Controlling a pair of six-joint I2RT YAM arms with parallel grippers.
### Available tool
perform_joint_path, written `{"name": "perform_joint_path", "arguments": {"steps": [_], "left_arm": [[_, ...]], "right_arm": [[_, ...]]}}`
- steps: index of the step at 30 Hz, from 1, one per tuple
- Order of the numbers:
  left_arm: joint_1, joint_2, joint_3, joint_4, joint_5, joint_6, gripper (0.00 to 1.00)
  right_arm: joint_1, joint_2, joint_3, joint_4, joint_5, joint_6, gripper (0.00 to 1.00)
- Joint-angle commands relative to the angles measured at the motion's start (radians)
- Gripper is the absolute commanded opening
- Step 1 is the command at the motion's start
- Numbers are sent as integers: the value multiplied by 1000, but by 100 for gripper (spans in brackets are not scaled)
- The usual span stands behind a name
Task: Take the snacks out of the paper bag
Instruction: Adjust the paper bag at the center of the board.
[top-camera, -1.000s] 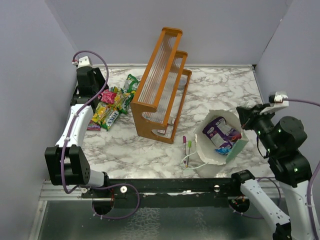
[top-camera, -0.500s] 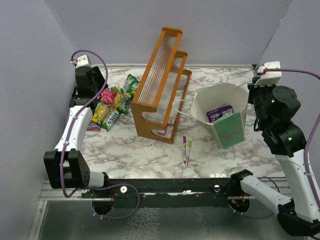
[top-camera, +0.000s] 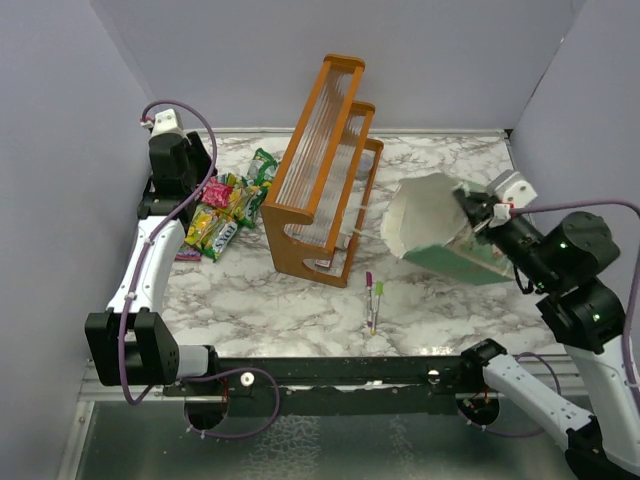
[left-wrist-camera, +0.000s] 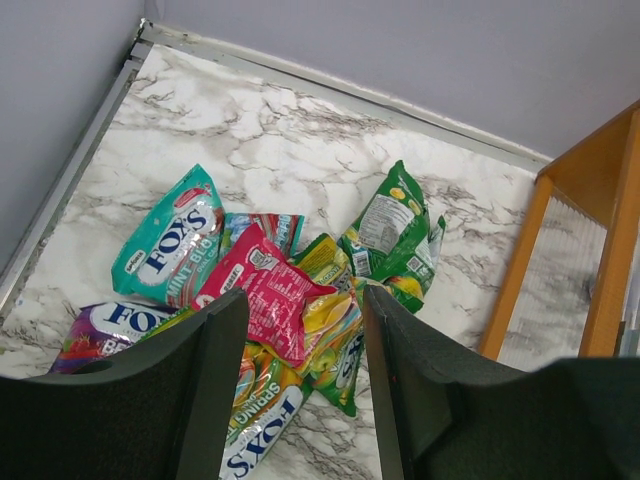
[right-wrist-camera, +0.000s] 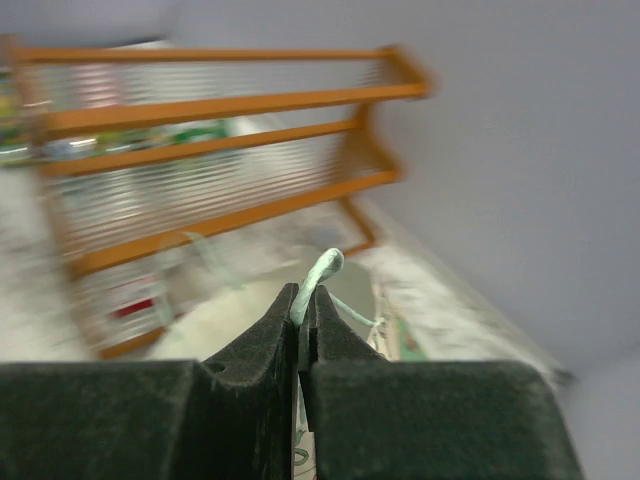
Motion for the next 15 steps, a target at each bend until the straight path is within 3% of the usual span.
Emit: {"name": "perform_joint_path", "arguments": {"steps": [1,3,5,10,15], "left_arm": [[-14,-28,-16,34,-21,24,52],[-18,-30,-15,33,-19,27,52],[-19,-38,-13,35,-3,30,52],[-21,-101,-30,57,83,22,53],[-22,-198,-29,20,227,-42,54]], "right_arm": [[8,83,-128,-160,-762,413,2],[8,72,-234,-98,-899,601,2],[8,-4,-329,-20,-900,729,2],[8,-194,-346,-108,-603,719,2],[8,-170,-291,-299,-297,751,2]]}}
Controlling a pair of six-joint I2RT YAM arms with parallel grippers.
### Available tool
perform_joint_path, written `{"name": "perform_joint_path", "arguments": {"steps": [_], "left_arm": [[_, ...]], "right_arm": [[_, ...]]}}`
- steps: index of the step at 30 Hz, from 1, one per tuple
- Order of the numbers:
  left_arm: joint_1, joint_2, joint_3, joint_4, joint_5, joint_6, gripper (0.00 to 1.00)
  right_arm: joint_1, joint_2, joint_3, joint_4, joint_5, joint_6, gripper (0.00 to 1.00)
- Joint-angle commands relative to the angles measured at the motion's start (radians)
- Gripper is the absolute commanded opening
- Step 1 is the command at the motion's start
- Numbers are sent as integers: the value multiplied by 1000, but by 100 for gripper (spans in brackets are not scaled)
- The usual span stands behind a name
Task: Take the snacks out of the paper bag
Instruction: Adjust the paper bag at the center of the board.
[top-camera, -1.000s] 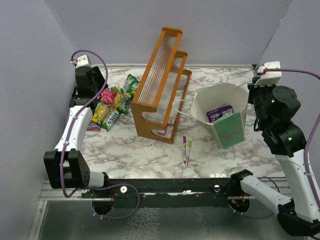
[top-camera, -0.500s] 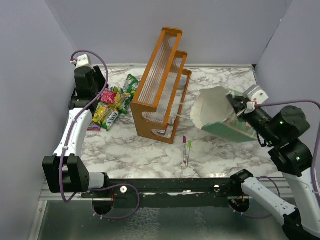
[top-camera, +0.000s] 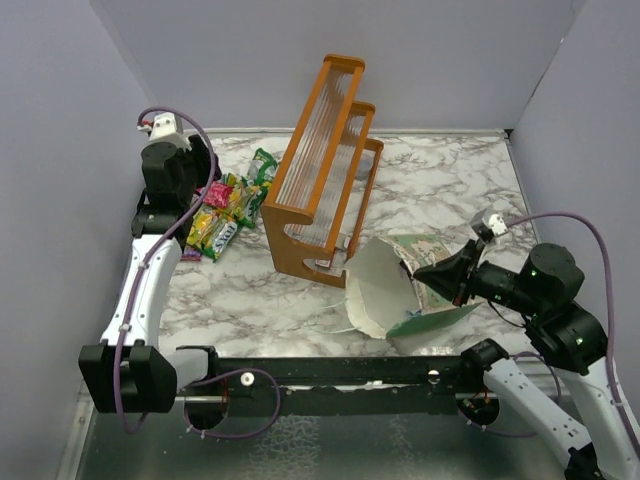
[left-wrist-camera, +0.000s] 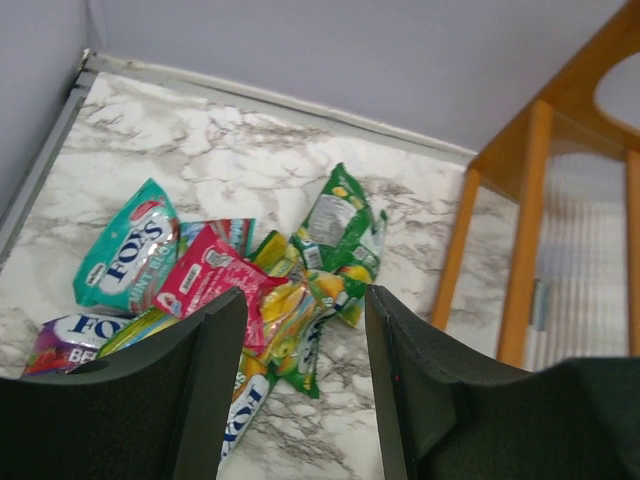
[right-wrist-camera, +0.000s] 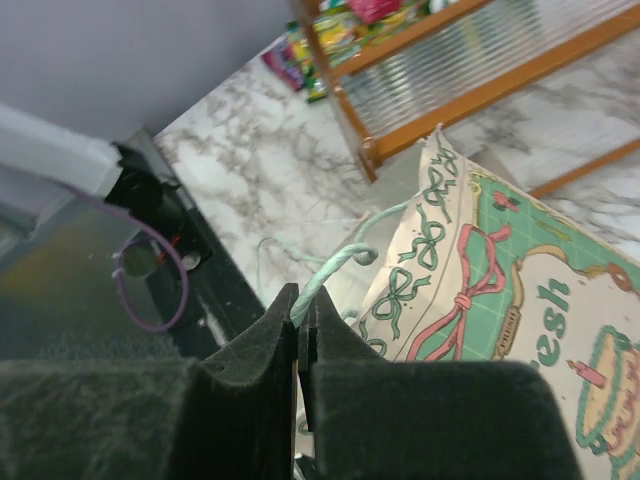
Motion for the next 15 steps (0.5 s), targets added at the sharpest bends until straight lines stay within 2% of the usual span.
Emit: {"name": "perform_joint_path", "arguments": {"steps": [1,3,8,10,13,15], "left_arm": [[-3,-107,40,-20,175,-56,54],[-7,-139,71,-62,261,-86,54],[-41,-219,61,-35,573,-194,55],[-69,-261,44,-19,639,-213,56],[-109,-317,39,-17,726,-207,56],[-147,-364,13,-9,747,-211,56]], "right_arm": [[7,29,37,-160,299,81,2],[8,14,33,-181,342,107,2],[8,-64,2,-245,250,97,2],[8,-98,-7,-293,204,79,2],[8,-153,-42,-279,46,68,2],[7,-152,-59,-289,31,82,2]]}}
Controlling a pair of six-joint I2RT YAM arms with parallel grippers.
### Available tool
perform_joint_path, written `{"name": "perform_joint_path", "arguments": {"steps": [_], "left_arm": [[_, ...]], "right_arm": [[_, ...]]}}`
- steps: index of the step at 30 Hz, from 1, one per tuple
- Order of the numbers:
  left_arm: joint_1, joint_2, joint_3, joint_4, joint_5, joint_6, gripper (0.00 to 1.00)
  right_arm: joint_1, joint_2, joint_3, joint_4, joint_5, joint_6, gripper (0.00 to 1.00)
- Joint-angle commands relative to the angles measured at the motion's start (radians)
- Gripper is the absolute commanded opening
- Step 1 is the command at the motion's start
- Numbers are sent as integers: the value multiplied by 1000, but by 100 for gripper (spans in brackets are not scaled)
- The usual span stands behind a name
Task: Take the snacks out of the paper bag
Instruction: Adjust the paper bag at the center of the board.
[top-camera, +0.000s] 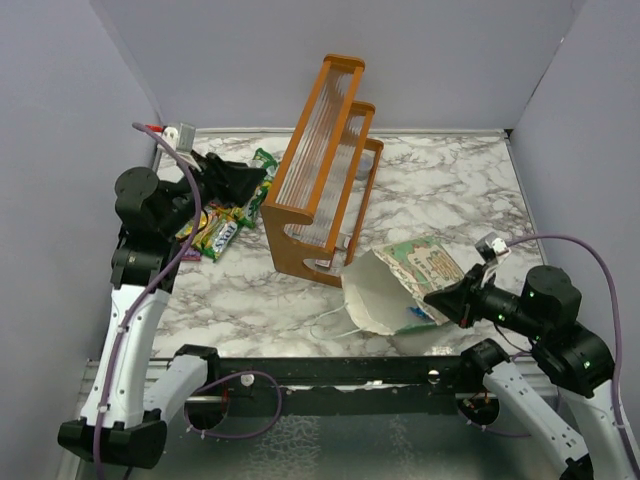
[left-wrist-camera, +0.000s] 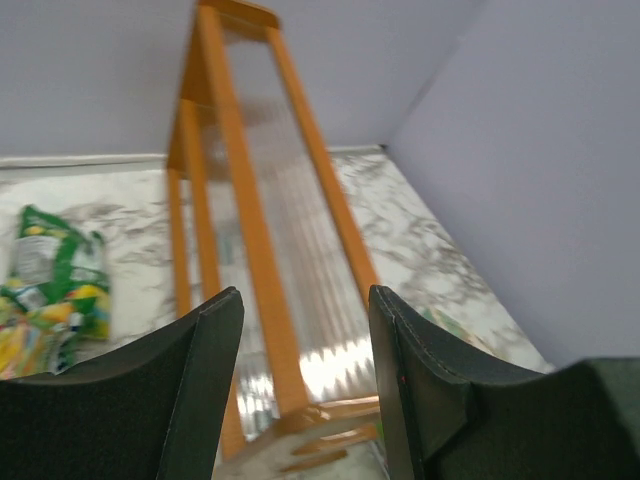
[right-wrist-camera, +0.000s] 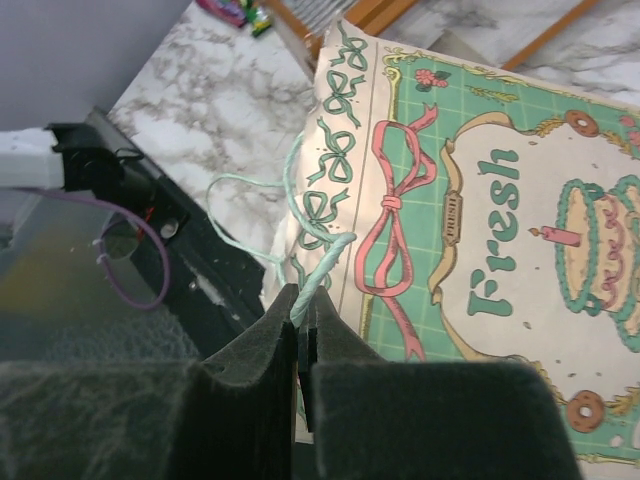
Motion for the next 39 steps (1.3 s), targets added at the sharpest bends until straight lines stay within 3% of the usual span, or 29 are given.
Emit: {"name": "perform_joint_path", "arguments": {"steps": [1,4,9,12,16,21,22,27,30,34,35,37,39], "left_arm": [[-69,-98,-59,49,175,-48,57],[-132,-174,-179,152,172,-130,57],[-218,-278,-355,235,105,-228,59],[-245,-301,-384,222,99,-225,58],[-266,-317,-416,211,97,-208,58],[-280,-315,-426,210,101,-199,58],[-284,-316,-432,223,103,-207,58],[-311,-321,-464,251,78,-217,58],[-315,-319,-445,244,68,-211,58],[-316,-322,-394,178,51,-164,58],[-316,-327,-388,159,39,-151,58],[-316,-337,-401,153,28,-146,58],[-317,-339,-421,173,37,-165,58]], "right_arm": [[3,-16,-39,-66,-111,12,2],[4,19,-62,-57,-93,61,2],[4,37,-210,95,-237,225,2],[4,87,-227,81,-244,216,2],[3,140,-219,50,-107,262,2],[4,167,-273,189,-277,251,2],[4,173,-245,178,-258,224,2],[4,229,6,70,128,104,2],[4,250,88,89,237,57,2],[4,299,198,-18,391,-24,2],[4,311,209,-37,376,-31,2],[4,309,155,6,152,-76,2],[4,327,-2,112,-319,-16,2]]}}
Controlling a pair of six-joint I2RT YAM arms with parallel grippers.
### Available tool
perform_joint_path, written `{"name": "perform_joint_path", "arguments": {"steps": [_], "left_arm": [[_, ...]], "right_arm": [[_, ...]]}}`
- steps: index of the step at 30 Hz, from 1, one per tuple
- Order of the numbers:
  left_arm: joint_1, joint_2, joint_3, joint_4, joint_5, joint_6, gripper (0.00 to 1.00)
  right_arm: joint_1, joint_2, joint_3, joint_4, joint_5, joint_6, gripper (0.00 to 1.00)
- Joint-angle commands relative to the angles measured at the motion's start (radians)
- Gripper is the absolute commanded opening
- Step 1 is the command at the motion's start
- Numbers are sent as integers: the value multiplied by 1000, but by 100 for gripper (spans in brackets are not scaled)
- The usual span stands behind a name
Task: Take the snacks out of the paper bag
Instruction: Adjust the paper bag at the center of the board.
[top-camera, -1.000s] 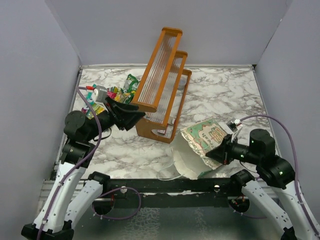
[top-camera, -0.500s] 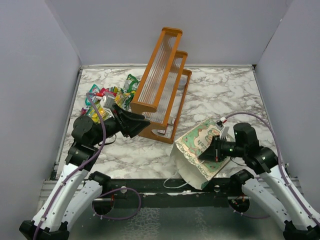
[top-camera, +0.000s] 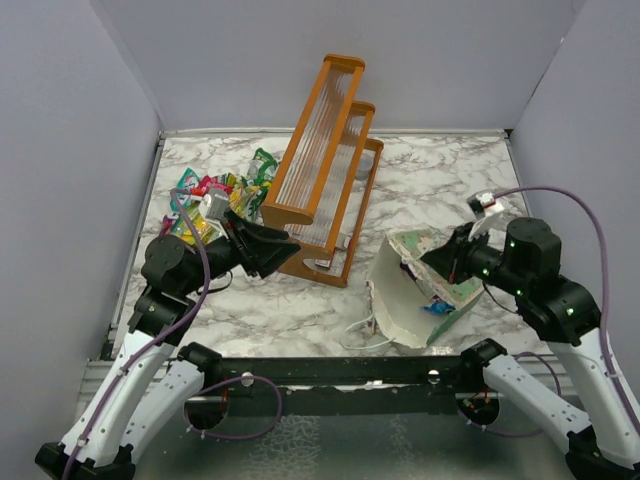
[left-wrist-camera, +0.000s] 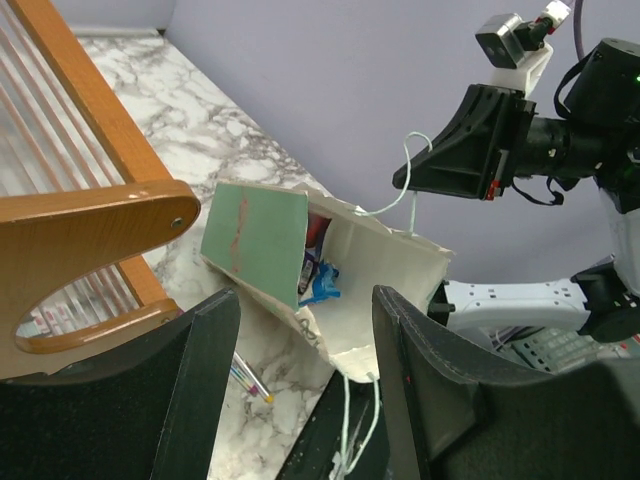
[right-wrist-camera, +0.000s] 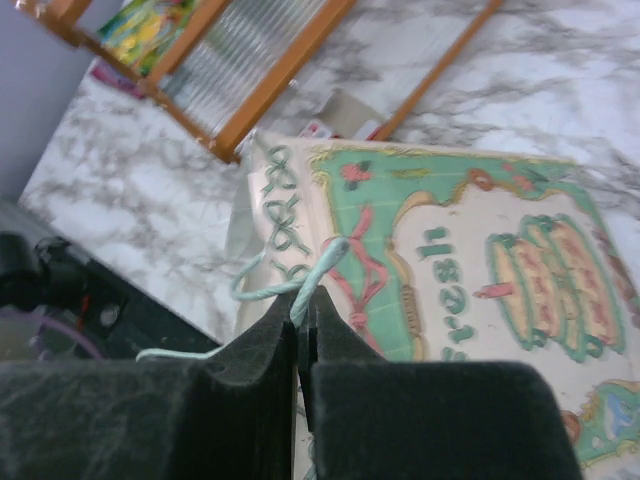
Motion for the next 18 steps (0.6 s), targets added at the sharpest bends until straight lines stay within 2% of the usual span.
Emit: {"name": "perform_joint_path", "arguments": {"steps": [1,2,3,5,7,10,13,16,18], "left_arm": [[-3,-20,-6,12,-19,2,58],[-3,-21,-12,17,-18,-2,58],[-4,-23,-12,15,-19,-1,58],[-3,-24,1,-12,-28,22,58],[-3,-18,15,-34,-33,36,58],[-6,2,5,0,-9,14,58],[-19,6,-16,35,-24,-10,57],[-48,-5,-40,80,-46,-46,56],[-84,-7,-75,125,-64,-81,56]], "right_arm": [[4,57,-322,169,-779,92,2],[11,65,-455,302,-925,215,2],[24,48,-517,334,-936,226,2],[28,-53,-464,220,-817,112,2],[28,-108,-361,202,-753,74,2],[28,-95,-210,143,-539,32,2],[28,-61,-136,72,-298,16,2],[28,-66,-111,68,-171,-31,2],[28,-76,-106,87,-149,-53,2]]}}
